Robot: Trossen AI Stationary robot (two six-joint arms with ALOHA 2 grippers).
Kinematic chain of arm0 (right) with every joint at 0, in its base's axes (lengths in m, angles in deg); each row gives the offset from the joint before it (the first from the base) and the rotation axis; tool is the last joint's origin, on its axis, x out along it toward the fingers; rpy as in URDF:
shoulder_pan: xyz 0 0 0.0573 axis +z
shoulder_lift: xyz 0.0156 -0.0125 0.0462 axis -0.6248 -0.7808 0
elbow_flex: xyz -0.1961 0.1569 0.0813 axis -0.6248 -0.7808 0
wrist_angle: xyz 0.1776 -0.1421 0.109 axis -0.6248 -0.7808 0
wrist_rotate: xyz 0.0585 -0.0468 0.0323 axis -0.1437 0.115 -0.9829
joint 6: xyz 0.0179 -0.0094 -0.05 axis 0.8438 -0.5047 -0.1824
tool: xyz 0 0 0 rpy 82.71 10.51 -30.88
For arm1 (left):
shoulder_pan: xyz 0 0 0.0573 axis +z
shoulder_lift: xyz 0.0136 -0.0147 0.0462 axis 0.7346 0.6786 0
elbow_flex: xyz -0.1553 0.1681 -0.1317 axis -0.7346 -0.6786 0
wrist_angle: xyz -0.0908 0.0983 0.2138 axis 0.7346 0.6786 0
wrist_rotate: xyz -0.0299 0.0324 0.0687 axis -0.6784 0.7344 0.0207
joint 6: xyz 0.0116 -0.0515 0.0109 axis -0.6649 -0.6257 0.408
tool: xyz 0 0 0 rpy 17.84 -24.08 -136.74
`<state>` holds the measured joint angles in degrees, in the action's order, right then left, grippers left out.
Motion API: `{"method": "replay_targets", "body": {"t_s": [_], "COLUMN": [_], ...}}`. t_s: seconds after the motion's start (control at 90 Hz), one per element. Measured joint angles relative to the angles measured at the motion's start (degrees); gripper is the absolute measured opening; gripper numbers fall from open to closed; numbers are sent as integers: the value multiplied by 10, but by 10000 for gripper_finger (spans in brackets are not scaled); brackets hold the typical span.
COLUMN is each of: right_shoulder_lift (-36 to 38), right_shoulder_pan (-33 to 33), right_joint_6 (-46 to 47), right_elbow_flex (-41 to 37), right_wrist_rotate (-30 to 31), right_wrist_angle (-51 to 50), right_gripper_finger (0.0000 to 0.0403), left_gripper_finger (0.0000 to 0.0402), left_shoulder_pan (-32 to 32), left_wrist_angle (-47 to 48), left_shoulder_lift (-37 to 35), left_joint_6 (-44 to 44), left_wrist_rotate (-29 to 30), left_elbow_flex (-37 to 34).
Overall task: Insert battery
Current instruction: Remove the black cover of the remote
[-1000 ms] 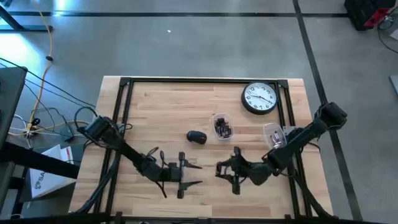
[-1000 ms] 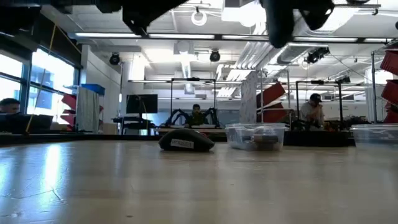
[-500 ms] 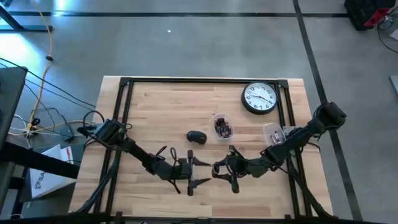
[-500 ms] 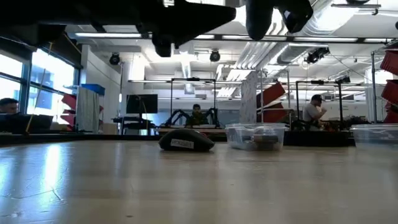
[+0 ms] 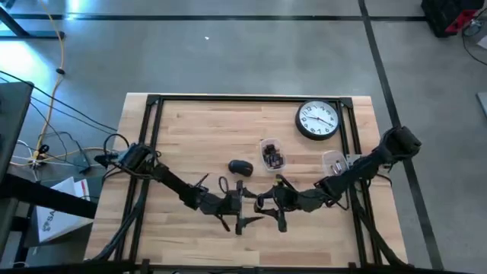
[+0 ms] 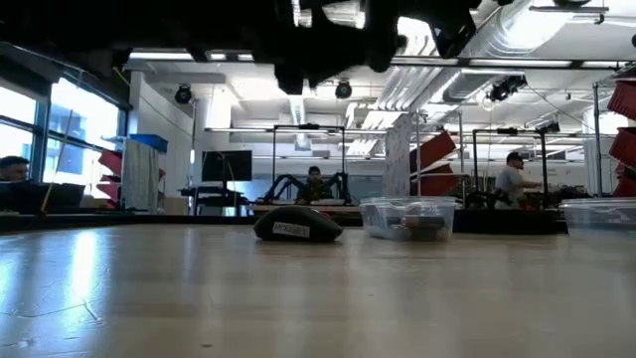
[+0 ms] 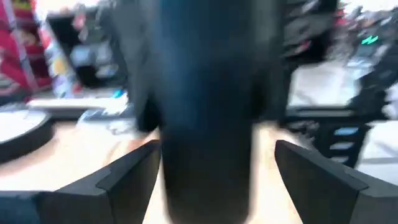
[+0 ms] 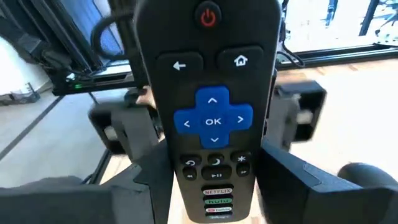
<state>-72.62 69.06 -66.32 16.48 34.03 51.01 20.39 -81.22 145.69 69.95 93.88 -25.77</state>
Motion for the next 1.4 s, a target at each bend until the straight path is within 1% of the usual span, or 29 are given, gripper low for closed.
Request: {"method": "replay_targets", "body": {"t_s": [0.122,0.211,0.3,0.4,0.5,0.622,0.767,0.844,0.956,1.044,1.133,1.256,1.4], "right_shoulder_lift": [0,0,0,0,0,0,-1,-1,0,1,0,0,0], "right_shoulder_pan": [-3,-5,-5,-8,-8,-9,-9,-9,-9,-10,-12,-15,-20], "right_joint_6": [4,5,4,1,-4,-4,-2,3,14,5,-3,0,7], "right_elbow_flex": [0,0,0,0,0,1,16,24,37,41,48,49,49], "right_wrist_rotate": [1,1,7,10,14,14,11,9,7,7,5,3,3], "right_wrist_angle": [0,-1,-6,-10,-12,-6,-16,-26,-25,-29,-32,-45,-50], "right_gripper_finger": [165,165,165,165,165,166,171,184,213,233,242,238,210], "left_gripper_finger": [295,278,247,201,160,159,159,159,159,159,159,159,159], "left_shoulder_pan": [0,-1,0,2,4,6,5,5,6,7,7,6,5], "left_wrist_angle": [-2,3,1,6,27,53,51,52,65,70,65,65,60], "left_shoulder_lift": [0,-4,-8,-9,-17,-28,-30,-30,-29,-28,-28,-28,-28], "left_joint_6": [11,21,20,19,12,7,9,12,15,11,7,7,5], "left_wrist_rotate": [8,13,16,20,22,25,27,27,25,26,26,26,28], "left_elbow_flex": [0,0,0,0,0,0,-1,-1,-2,-3,-3,-3,-2]}}
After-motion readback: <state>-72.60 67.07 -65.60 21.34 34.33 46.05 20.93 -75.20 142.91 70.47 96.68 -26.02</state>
